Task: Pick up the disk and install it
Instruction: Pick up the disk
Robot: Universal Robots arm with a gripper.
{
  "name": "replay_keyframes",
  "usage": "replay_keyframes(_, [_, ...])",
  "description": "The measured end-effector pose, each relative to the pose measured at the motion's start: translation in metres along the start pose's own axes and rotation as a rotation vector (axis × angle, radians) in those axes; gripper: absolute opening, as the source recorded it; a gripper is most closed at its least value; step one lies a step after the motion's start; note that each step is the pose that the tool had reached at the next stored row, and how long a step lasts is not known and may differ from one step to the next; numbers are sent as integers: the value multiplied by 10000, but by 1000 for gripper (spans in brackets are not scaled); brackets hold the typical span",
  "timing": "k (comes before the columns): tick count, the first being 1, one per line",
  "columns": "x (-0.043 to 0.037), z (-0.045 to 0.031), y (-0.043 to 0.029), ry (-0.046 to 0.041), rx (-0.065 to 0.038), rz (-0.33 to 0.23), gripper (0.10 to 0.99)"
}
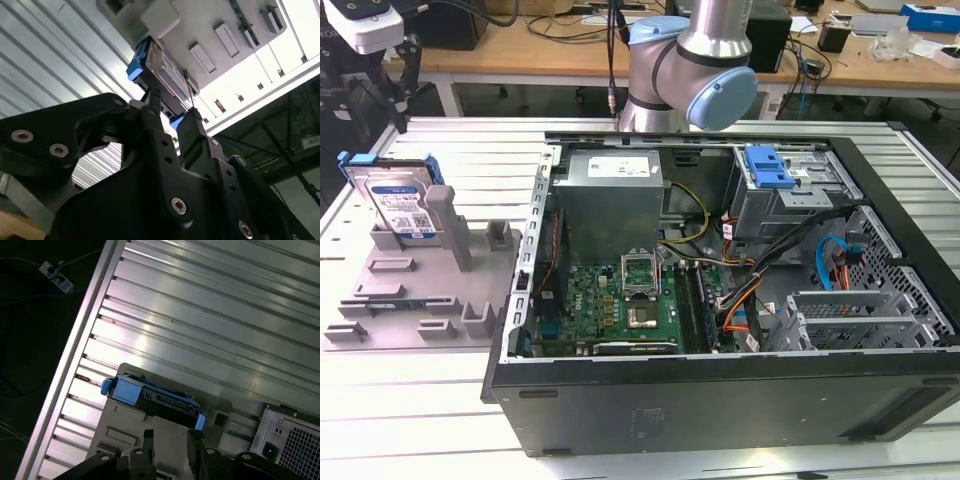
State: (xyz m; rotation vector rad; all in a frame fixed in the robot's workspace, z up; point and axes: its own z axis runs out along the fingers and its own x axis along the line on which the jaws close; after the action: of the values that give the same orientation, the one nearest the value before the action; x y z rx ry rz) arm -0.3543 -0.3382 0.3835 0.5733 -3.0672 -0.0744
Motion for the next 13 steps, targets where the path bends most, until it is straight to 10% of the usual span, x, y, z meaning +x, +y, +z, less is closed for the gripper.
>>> replay_keyframes(13, [-1,1,2,164,31,-3071,482])
